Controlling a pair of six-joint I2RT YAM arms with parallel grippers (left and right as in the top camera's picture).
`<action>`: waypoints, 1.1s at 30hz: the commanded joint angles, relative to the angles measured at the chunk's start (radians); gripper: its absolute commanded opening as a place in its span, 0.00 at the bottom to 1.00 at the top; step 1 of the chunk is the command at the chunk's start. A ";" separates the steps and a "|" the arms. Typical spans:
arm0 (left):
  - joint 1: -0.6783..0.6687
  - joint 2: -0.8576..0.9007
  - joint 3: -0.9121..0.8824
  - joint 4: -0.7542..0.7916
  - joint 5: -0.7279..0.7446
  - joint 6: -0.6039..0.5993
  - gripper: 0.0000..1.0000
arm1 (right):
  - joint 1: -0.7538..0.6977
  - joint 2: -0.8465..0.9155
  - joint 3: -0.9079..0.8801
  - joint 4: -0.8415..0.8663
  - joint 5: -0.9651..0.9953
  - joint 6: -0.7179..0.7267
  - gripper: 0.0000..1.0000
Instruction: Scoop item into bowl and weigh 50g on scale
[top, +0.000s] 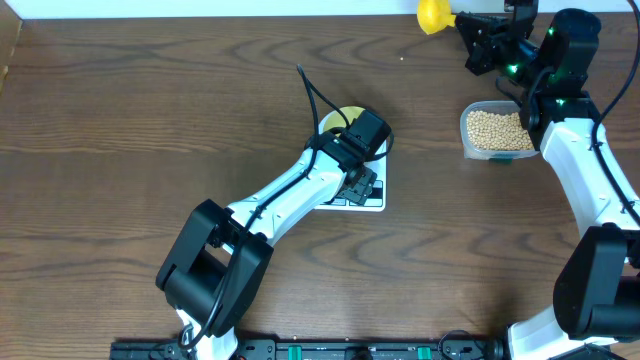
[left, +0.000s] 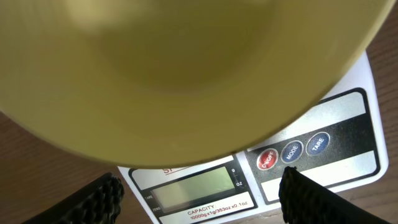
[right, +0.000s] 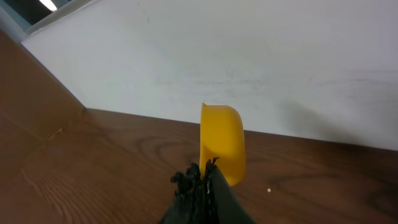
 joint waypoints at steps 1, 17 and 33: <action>0.000 0.030 0.000 0.004 -0.013 -0.006 0.82 | 0.006 0.005 0.018 -0.002 0.001 -0.011 0.01; 0.000 0.047 -0.002 0.033 -0.013 -0.005 0.82 | 0.006 0.005 0.018 -0.002 0.001 -0.011 0.01; 0.001 0.047 -0.013 0.033 -0.013 -0.005 0.82 | 0.006 0.005 0.018 -0.009 0.001 -0.011 0.01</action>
